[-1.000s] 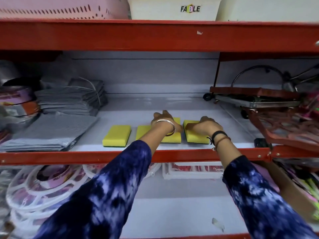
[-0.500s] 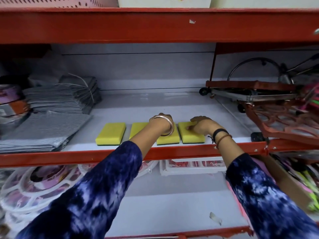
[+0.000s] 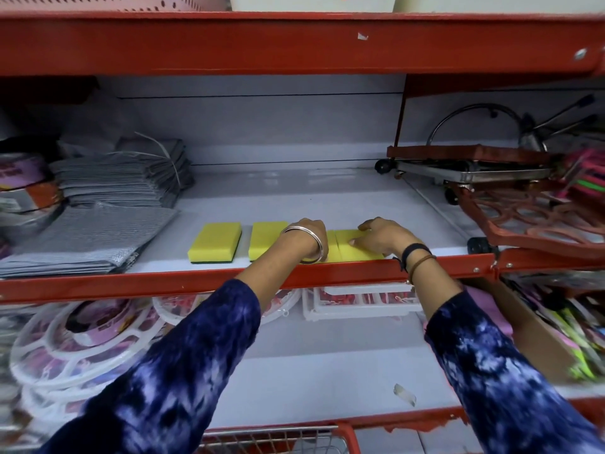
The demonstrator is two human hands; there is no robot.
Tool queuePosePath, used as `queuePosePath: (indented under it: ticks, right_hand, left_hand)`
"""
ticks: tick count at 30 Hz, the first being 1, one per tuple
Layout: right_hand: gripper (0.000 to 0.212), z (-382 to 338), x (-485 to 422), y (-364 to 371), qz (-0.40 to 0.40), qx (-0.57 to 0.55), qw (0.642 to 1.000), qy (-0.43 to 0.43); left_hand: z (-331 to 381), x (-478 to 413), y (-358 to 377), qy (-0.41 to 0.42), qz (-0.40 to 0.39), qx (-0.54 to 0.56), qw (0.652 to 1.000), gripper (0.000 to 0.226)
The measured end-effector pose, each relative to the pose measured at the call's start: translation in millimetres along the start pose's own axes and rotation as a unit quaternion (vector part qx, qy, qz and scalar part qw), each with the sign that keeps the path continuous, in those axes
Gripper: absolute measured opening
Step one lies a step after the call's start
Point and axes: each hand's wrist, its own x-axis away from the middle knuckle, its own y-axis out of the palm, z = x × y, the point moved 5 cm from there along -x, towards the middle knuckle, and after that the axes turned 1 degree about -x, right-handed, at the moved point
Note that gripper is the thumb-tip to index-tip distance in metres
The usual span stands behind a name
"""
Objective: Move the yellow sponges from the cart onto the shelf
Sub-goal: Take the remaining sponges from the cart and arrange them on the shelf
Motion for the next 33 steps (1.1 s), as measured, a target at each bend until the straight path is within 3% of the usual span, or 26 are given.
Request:
queuePosePath:
  ticks: [6, 15, 20, 23, 25, 29, 33]
  right_hand:
    - [0.063, 2, -1, 5, -0.005, -0.004, 1.000, 0.007]
    - [0.063, 6, 7, 2, 0.030, -0.034, 0.999, 0.003]
    - [0.065, -6, 16, -4, 0.096, 0.011, 0.995, 0.008]
    - [0.064, -32, 25, -5, 0.170, 0.045, 0.984, -0.030]
    - [0.062, -56, 26, 3, 0.183, 0.029, 0.979, -0.089]
    - [0.054, -109, 21, 33, 0.096, 0.016, 0.971, -0.217]
    - [0.047, -130, 5, 57, 0.017, 0.049, 0.973, -0.226]
  left_hand:
    - [1, 1, 6, 0.022, 0.013, -0.037, 0.999, 0.050]
    - [-3, 3, -4, 0.028, 0.017, 0.007, 0.999, 0.053]
    - [-46, 12, -33, 0.032, 0.138, 0.154, 0.978, 0.040]
    - [-95, 22, -42, 0.012, 0.198, 0.168, 0.966, 0.033]
    - [-126, 28, -40, -0.006, 0.186, 0.150, 0.971, 0.033]
    - [-171, 34, -18, -0.030, 0.066, 0.098, 0.993, 0.045]
    - [-190, 37, -4, -0.031, 0.015, 0.072, 0.997, 0.052]
